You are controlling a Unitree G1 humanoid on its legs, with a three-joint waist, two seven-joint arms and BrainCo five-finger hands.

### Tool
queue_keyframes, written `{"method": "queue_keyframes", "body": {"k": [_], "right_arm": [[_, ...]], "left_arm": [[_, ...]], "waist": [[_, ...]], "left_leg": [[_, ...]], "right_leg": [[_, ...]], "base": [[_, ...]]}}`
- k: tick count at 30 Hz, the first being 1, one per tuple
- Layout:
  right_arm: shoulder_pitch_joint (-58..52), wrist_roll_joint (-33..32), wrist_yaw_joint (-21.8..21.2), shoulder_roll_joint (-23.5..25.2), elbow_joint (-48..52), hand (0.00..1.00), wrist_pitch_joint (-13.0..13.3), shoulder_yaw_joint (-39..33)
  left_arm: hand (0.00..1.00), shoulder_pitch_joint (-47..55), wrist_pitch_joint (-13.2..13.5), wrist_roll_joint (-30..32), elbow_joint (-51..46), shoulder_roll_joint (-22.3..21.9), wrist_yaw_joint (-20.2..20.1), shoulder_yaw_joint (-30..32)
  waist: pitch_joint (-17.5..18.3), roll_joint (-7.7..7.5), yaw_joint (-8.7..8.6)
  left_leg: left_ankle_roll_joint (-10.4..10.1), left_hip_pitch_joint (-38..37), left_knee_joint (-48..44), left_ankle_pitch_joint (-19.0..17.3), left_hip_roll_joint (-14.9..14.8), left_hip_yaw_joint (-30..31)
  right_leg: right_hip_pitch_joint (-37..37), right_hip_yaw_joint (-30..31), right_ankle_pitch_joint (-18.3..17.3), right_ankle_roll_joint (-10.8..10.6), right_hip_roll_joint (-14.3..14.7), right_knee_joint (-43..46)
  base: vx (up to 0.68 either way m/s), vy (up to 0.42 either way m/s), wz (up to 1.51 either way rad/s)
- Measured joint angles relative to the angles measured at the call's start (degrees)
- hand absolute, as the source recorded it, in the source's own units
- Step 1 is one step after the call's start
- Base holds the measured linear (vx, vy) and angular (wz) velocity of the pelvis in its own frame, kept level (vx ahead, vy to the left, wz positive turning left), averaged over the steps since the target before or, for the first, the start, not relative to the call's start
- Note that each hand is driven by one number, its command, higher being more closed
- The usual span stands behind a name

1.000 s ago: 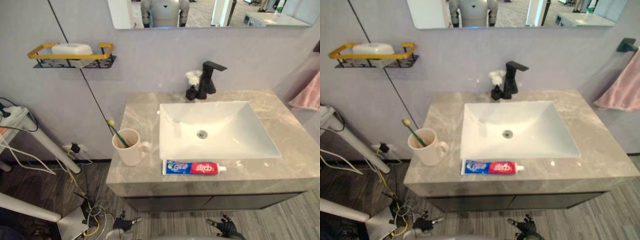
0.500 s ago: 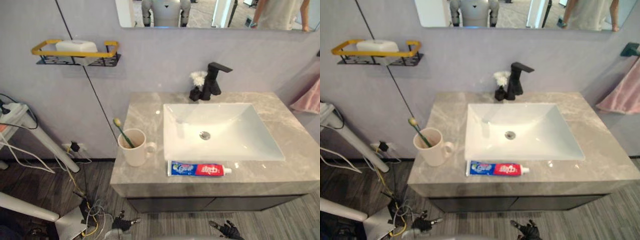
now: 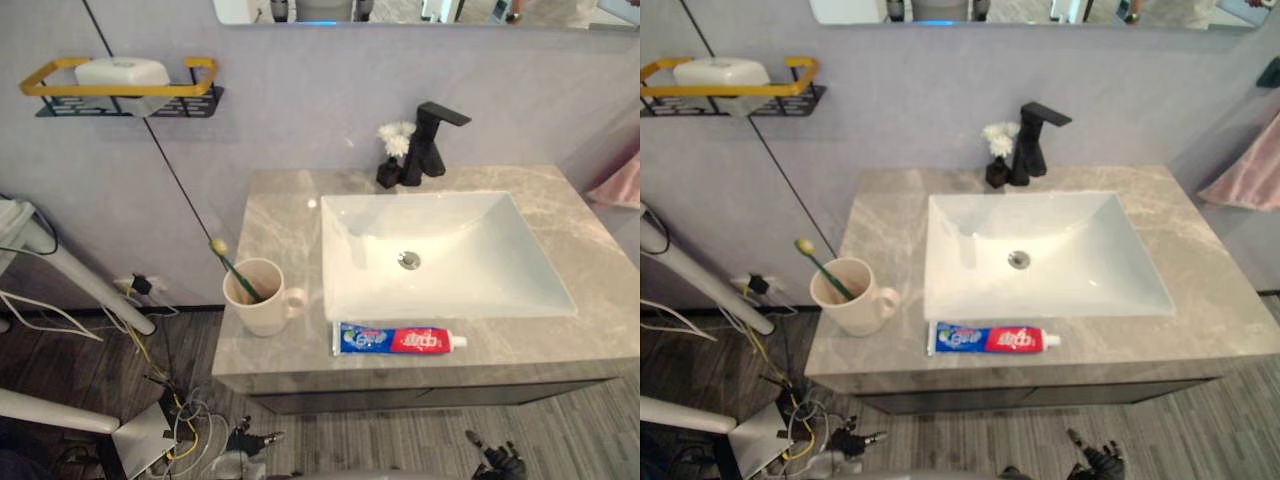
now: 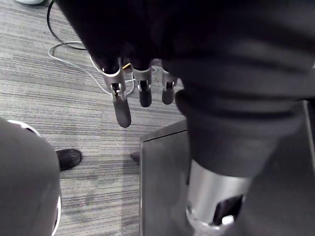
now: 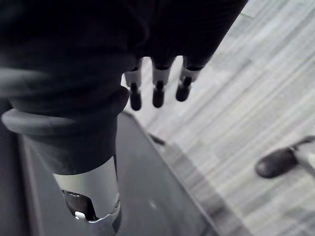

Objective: Organize washtable

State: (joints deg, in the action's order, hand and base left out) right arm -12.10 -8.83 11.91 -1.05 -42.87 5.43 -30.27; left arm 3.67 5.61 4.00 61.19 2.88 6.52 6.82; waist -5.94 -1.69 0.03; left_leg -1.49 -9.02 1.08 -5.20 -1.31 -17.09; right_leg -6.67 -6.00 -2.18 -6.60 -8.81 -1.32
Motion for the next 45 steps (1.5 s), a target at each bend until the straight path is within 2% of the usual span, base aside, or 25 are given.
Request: {"method": "queue_keyframes", "body": {"k": [5, 8, 10, 13, 19, 24, 28, 31, 32, 36, 39, 45], "right_arm": [[-3.1, 0.5, 2.5, 1.2, 13.0, 0.0, 0.3, -1.7], [-6.0, 2.8, 4.7, 2.2, 24.9, 0.0, 0.1, -4.3], [-8.5, 7.6, 6.0, 2.1, 35.6, 0.0, -1.0, -7.1], [-9.1, 12.8, 7.9, 1.7, 45.4, 0.0, -1.9, -12.5], [-8.6, 18.3, 9.2, 1.2, 56.8, 0.0, -2.8, -16.7], [-5.1, 19.1, 6.6, -3.7, 61.7, 0.0, -1.2, -16.5], [-2.2, 19.2, 2.0, -11.9, 62.5, 0.0, 2.8, -11.0], [1.0, 18.2, -1.8, -18.0, 62.6, 0.0, 5.8, -4.8], [1.7, 17.8, -2.3, -19.0, 62.6, 0.0, 6.1, -3.4], [7.4, 10.2, -8.2, -26.0, 62.6, 0.0, 10.0, 10.0], [9.7, 5.5, -13.3, -28.5, 62.4, 0.0, 10.9, 18.3], [13.3, -2.4, -20.7, -30.2, 62.1, 0.0, 11.2, 27.9]], "left_arm": [[0.0, 0.6, 0.0, 0.0, -0.6, 0.0, 0.0, 0.0], [0.0, 1.8, 0.0, 0.0, -2.3, -0.4, 0.1, 0.0], [0.0, 2.5, 0.0, 0.1, -2.8, -1.0, 0.1, 0.0], [0.0, 2.8, -0.1, 0.2, -3.7, -1.2, 0.0, 0.0], [0.0, 3.9, -0.1, 0.8, -5.0, -1.4, -0.1, -0.1], [0.0, 3.9, 0.1, 1.3, -4.9, -0.1, -1.0, -2.8], [0.0, 3.9, 1.1, 1.3, -4.8, 0.9, -2.0, -4.7], [0.0, 3.8, 1.8, 1.3, -4.6, 1.4, -2.8, -5.0], [0.0, 3.8, 1.9, 1.3, -4.6, 1.4, -2.8, -5.0], [0.0, 3.1, 2.3, 1.2, -4.3, 2.2, -3.6, -6.9], [0.0, 2.3, 2.3, 1.2, -3.9, 2.5, -4.1, -7.4], [0.0, 1.3, 2.5, 1.1, -2.6, 3.1, -5.2, -8.8]], "waist": [[-0.2, -0.11, -0.79], [-0.3, 0.05, -1.29], [-0.2, 0.27, -2.61], [-0.2, 0.25, -2.67], [-0.1, 0.3, -4.31], [0.1, -0.02, -4.79], [0.5, -0.72, -4.84], [0.9, -1.29, -4.2], [1.0, -1.43, -4.03], [1.3, -1.93, -3.55], [1.4, -2.32, -2.21], [1.8, -3.01, -1.68]], "left_leg": [[-0.1, 0.2, -1.6, -1.2, -0.4, -3.1], [-0.2, 0.3, -2.1, -1.6, -0.9, -4.7], [-0.5, 0.3, -2.2, -1.9, -1.3, -5.4], [-0.7, 0.5, -2.5, -2.2, -1.8, -6.1], [-0.9, 0.8, -3.1, -2.8, -2.3, -6.0], [-0.2, 1.4, -3.8, -3.2, -1.4, -4.6], [0.3, 2.5, -4.9, -3.5, -0.7, -2.8], [0.4, 3.7, -5.7, -3.5, -0.3, -0.6], [0.4, 3.9, -5.8, -3.5, -0.2, -0.3], [1.1, 5.2, -6.1, -3.0, 0.3, 2.0], [1.6, 5.4, -6.1, -2.7, 0.5, 3.5], [2.3, 6.7, -6.1, -2.0, 1.5, 7.1]], "right_leg": [[1.3, 1.9, 0.2, -0.2, 0.0, 0.4], [2.7, 3.4, 0.2, -0.2, 0.5, 1.4], [3.1, 3.4, 0.1, -0.1, 0.7, 1.7], [3.8, 3.8, -0.2, 0.2, 1.2, 2.4], [4.4, 2.9, -0.2, 0.2, 1.6, 3.3], [4.3, 2.2, -0.2, 0.2, 0.8, 3.3], [4.1, 1.1, 0.0, -0.1, 0.0, 3.1], [4.0, -0.5, 0.1, -0.3, -0.7, 3.0], [4.0, -0.8, 0.1, -0.3, -0.7, 3.0], [3.8, -3.1, 0.1, -0.3, -1.4, 3.0], [3.2, -4.7, 0.1, -0.3, -1.5, 3.0], [2.3, -8.2, 0.1, -0.3, -2.4, 3.1]], "base": [[-0.09, -0.01, -0.33], [-0.06, -0.02, -0.3], [-0.02, -0.034, -0.09], [0.0, -0.038, -0.13], [0.02, -0.025, -0.04], [-0.02, 0.012, 0.09], [-0.04, 0.016, 0.18], [-0.04, 0.005, 0.25], [-0.03, 0.006, 0.27], [-0.03, 0.001, 0.28], [0.0, -0.005, 0.28], [0.01, -0.001, 0.34]]}}
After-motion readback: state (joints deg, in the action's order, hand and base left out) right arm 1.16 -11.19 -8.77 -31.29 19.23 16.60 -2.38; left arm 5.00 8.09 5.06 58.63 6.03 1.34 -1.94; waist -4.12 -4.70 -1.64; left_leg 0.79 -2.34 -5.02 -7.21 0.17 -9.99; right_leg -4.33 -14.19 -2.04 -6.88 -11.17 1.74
